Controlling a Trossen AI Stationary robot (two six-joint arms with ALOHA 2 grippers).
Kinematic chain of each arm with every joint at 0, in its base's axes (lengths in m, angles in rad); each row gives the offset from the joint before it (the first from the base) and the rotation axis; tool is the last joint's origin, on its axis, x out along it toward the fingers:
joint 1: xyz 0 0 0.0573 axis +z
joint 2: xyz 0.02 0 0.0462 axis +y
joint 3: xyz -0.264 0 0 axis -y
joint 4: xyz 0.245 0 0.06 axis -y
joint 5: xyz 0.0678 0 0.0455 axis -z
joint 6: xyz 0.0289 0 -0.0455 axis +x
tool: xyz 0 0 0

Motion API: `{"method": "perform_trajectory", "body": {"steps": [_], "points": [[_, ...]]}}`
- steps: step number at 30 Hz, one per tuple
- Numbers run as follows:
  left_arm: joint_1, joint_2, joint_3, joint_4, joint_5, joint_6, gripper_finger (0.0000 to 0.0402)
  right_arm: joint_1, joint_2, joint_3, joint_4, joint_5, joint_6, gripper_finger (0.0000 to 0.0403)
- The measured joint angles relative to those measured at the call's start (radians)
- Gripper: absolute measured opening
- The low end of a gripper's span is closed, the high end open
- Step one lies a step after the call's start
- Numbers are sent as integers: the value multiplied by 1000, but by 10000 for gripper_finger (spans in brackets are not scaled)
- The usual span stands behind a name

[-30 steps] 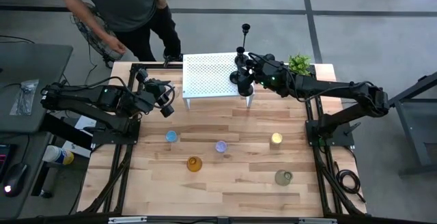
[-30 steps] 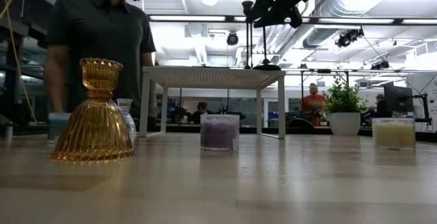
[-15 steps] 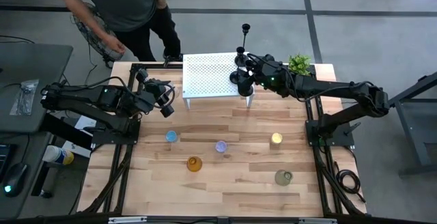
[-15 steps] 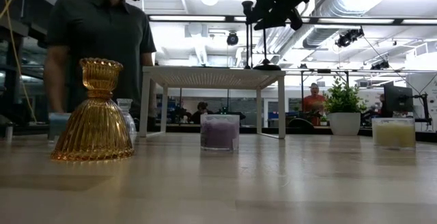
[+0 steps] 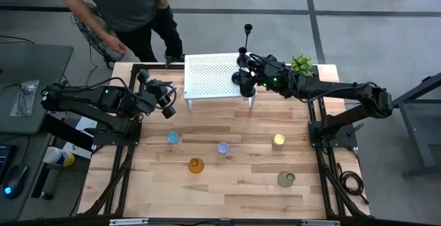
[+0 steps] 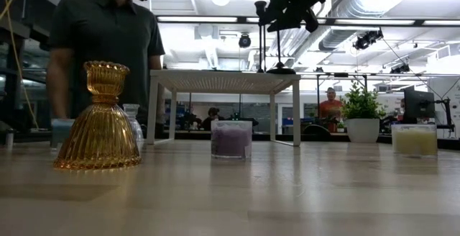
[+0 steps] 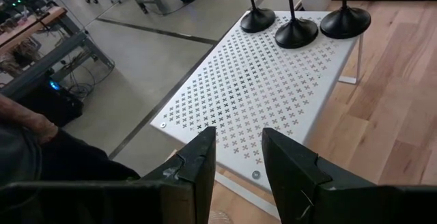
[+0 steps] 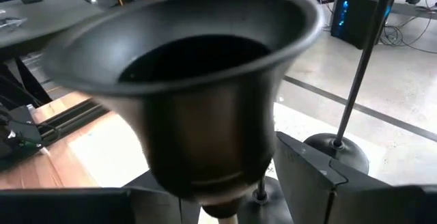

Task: Pick & Place candle stick holders
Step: Put the black candle holder on the shelf

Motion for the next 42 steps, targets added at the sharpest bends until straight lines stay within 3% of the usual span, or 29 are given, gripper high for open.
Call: {"method": "perform_trajectory", "body": {"steps": [25,37,42], "points": [[0,0,0,0,17,-2,117,-1,-15,0,-84,-73,56,158],[0,0,0,0,22,-1,117,-8,-34,0,-133,-73,60,256],[0,0,0,0,22,-1,117,-8,-61,0,-201,-79,93,273]]}}
